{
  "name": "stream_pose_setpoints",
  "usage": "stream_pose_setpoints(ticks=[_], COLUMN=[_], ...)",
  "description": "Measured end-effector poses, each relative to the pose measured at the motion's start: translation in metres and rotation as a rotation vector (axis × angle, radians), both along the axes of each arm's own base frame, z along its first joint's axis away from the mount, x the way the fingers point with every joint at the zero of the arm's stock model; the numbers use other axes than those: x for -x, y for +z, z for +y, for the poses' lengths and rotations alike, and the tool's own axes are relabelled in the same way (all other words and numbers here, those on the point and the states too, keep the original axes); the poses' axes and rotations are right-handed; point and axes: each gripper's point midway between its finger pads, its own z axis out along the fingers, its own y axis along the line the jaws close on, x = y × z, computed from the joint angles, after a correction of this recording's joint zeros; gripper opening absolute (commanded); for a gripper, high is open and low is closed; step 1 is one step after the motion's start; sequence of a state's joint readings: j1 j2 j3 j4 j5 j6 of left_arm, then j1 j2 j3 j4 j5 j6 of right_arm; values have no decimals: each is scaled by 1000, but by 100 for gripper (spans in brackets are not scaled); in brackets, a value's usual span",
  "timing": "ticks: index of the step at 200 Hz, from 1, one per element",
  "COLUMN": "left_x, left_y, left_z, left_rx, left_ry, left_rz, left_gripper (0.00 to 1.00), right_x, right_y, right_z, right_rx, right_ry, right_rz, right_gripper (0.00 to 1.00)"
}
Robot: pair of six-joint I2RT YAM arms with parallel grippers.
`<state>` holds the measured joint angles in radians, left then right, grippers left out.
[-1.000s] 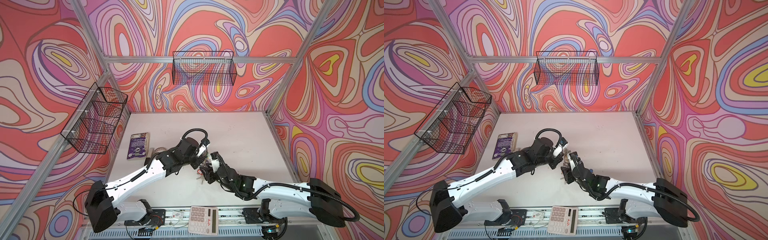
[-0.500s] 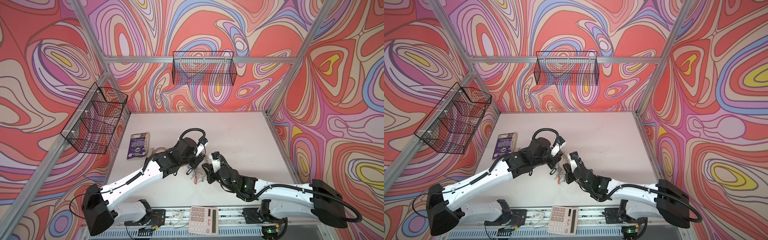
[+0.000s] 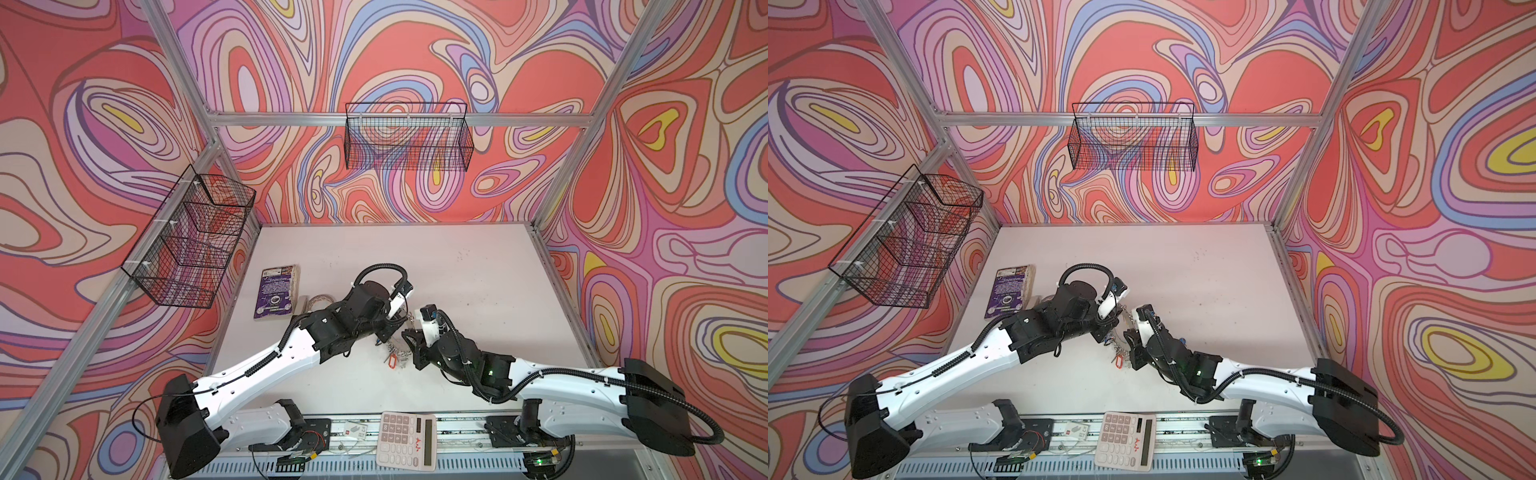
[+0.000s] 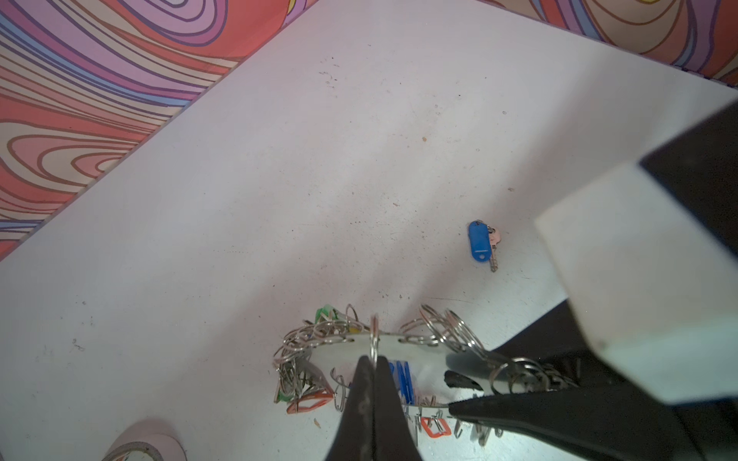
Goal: Put the keys on the keyring
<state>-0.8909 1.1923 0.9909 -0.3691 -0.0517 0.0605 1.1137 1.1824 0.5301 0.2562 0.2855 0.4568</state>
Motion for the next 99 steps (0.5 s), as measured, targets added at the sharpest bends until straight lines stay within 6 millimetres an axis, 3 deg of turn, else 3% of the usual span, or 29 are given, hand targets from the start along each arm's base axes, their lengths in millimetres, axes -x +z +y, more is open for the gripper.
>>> stream_pose_setpoints(ticks=[99], left_x=[-3], left_y=[-7], left_z=[-6], left_rx=[-60], left_ry=[-14], left_rz=[-30], left_gripper=[0], right_x=[-1], right_y=[-8], right_z=[-1], right_rx=[35], right_ry=[-5], right_rz=[15], right_gripper=[0])
